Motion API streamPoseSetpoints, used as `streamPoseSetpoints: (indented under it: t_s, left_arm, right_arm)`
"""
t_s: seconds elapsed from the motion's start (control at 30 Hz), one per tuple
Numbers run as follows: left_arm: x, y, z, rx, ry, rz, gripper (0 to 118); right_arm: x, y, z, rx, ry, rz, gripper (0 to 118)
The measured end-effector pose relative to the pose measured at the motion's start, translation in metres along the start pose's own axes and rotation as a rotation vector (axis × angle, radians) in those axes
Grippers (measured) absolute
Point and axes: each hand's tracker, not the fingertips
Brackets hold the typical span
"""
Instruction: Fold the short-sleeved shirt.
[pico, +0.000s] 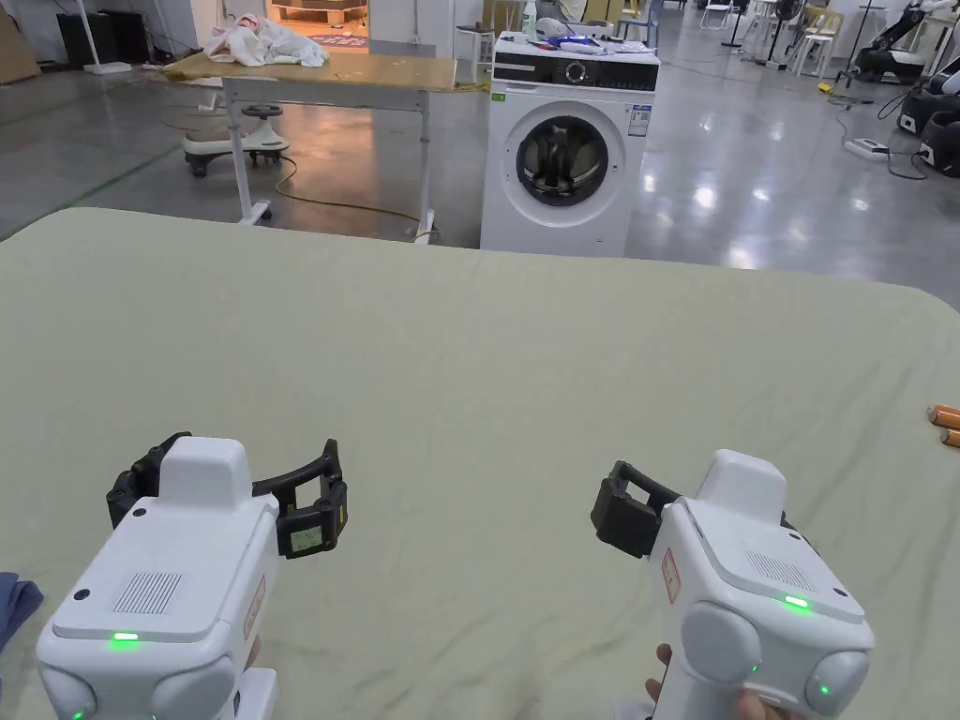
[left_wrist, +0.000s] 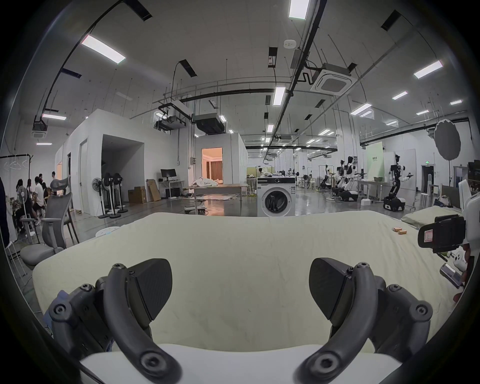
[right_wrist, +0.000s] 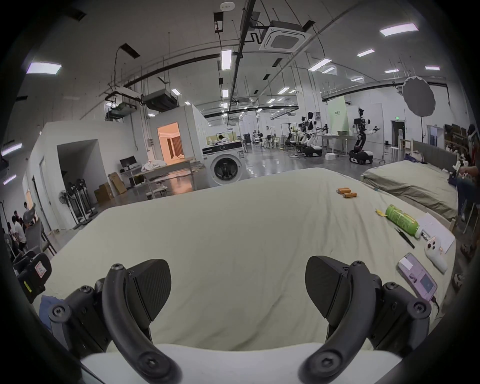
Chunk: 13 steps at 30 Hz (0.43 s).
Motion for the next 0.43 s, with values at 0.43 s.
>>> streamPoseSetpoints:
  t_s: [0.43]
  left_arm:
    - [0.0000, 0.0014, 0.0001, -0.007, -0.011, -0.010, 107]
  right_arm:
    - [-0.0026, -0.0004, -0.0041, -0.019, -0.003, 0.024, 106]
